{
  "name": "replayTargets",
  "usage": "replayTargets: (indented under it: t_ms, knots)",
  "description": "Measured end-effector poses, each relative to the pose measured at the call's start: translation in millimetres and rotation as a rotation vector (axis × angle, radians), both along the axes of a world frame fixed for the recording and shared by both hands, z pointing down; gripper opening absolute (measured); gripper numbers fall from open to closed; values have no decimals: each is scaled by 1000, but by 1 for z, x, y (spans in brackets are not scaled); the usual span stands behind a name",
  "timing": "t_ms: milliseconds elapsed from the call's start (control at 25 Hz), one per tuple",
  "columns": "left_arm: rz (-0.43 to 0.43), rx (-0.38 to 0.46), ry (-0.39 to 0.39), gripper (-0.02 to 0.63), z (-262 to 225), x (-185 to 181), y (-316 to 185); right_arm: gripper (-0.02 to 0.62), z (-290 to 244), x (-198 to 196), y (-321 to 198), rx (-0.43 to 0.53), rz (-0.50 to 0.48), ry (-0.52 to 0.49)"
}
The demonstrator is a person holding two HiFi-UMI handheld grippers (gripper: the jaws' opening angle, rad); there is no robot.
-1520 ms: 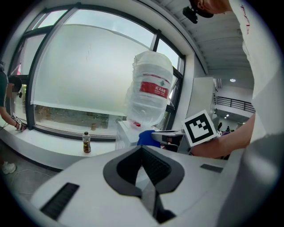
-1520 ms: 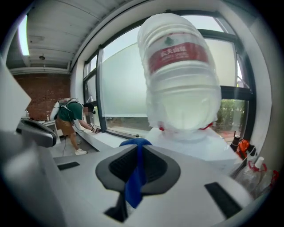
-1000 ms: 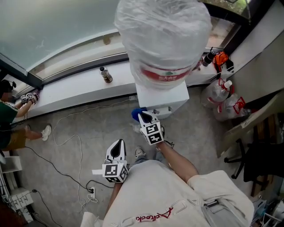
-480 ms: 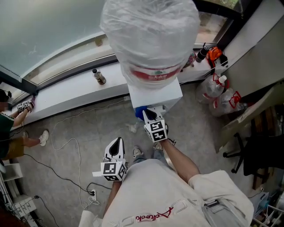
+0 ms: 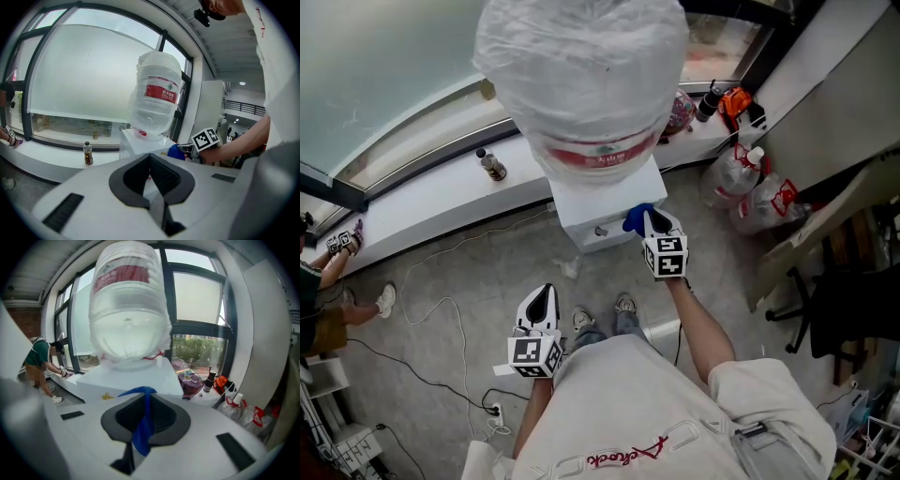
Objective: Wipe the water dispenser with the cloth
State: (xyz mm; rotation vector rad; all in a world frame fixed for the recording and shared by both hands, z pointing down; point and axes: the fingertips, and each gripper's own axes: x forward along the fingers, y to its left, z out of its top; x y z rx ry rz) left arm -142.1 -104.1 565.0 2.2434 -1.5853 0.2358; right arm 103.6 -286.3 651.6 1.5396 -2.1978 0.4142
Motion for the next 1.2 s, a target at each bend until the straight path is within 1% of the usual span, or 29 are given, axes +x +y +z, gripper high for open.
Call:
replayTargets:
  t_ms: [120, 240, 400, 600, 680, 800, 1040, 1200]
  knots:
    - [-1, -2, -6, 12, 0, 2, 0, 38, 2, 38, -11, -5, 68, 12]
    - [-6, -5, -10, 12, 1, 2, 0, 38, 5, 60, -17, -9, 108, 17]
    - [-10, -4, -12, 12, 1, 3, -1, 38, 3, 65, -21, -1, 108, 31]
    - [-16, -4, -12, 12, 1, 2, 0, 38, 3, 54, -10, -1, 97, 24]
    - [-16, -2, -7, 12, 2, 1, 0, 38, 3, 43, 1, 2, 80, 20]
    - [-16, -2, 0, 12, 2, 1, 1, 38, 3, 12, 22, 5, 19, 13]
    - [-21, 3, 2, 12, 1, -4, 3, 38, -3, -82, 64, 10, -156, -45]
    - [-35, 6, 2, 12, 0, -11, 6, 38, -6, -135, 80, 7, -248, -81]
